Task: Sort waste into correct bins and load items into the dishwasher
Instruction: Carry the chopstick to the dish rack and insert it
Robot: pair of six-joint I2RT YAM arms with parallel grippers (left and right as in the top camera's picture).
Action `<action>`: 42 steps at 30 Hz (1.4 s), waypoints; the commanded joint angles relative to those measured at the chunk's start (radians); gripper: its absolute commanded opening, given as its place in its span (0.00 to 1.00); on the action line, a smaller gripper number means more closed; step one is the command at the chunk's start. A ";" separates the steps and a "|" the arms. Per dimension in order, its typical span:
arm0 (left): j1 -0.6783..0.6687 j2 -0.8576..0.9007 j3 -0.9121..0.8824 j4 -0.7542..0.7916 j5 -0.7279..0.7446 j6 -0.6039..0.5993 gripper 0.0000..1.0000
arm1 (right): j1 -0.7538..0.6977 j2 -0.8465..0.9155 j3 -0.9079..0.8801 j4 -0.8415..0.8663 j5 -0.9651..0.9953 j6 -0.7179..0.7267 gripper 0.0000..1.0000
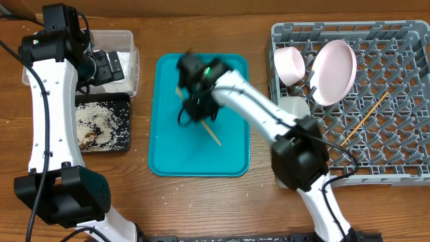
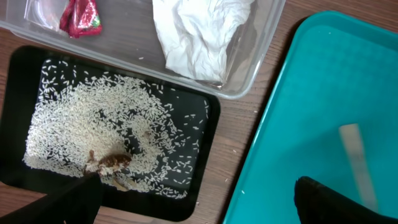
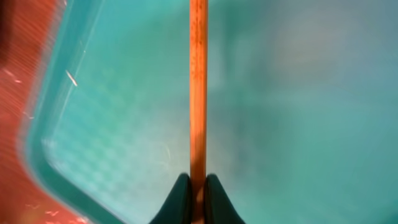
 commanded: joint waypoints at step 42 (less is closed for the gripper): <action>-0.002 -0.002 0.000 0.000 -0.006 0.023 1.00 | -0.992 -0.346 -0.112 -0.270 0.294 0.315 0.52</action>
